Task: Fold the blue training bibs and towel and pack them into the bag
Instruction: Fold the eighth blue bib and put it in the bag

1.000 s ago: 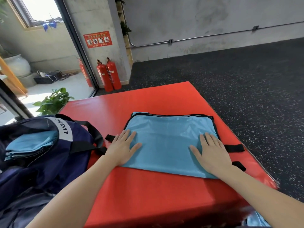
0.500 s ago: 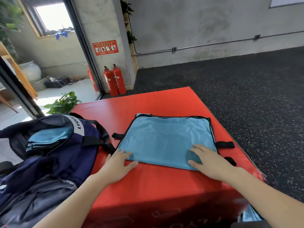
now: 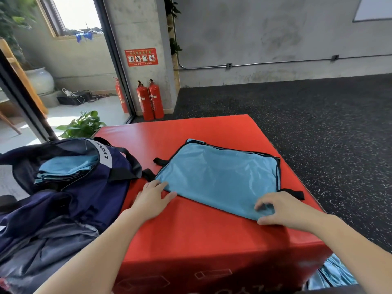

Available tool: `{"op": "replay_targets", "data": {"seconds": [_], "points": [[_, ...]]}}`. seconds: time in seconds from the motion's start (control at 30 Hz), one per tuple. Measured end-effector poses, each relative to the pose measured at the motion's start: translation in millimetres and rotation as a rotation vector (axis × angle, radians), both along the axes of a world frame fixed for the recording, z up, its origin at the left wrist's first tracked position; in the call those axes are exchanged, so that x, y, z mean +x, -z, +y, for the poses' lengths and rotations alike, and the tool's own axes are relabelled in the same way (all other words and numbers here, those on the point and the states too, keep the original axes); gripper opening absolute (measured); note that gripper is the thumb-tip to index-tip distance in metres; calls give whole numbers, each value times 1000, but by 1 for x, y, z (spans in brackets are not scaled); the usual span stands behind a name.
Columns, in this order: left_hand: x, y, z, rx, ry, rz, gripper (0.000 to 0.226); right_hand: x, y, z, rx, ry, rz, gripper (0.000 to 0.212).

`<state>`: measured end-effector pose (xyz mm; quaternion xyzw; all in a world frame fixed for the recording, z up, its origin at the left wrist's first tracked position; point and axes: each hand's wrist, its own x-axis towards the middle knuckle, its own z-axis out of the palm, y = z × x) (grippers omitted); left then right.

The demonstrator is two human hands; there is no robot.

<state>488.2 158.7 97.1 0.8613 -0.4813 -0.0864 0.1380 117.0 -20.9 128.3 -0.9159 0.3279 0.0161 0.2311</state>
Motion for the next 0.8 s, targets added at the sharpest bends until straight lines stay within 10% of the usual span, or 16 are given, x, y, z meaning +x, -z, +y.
{"op": "replay_targets", "data": {"seconds": [0.8], "points": [[4,2,-65,9,111,-19,76,11,5,-8,101,-60,-71,22]]}}
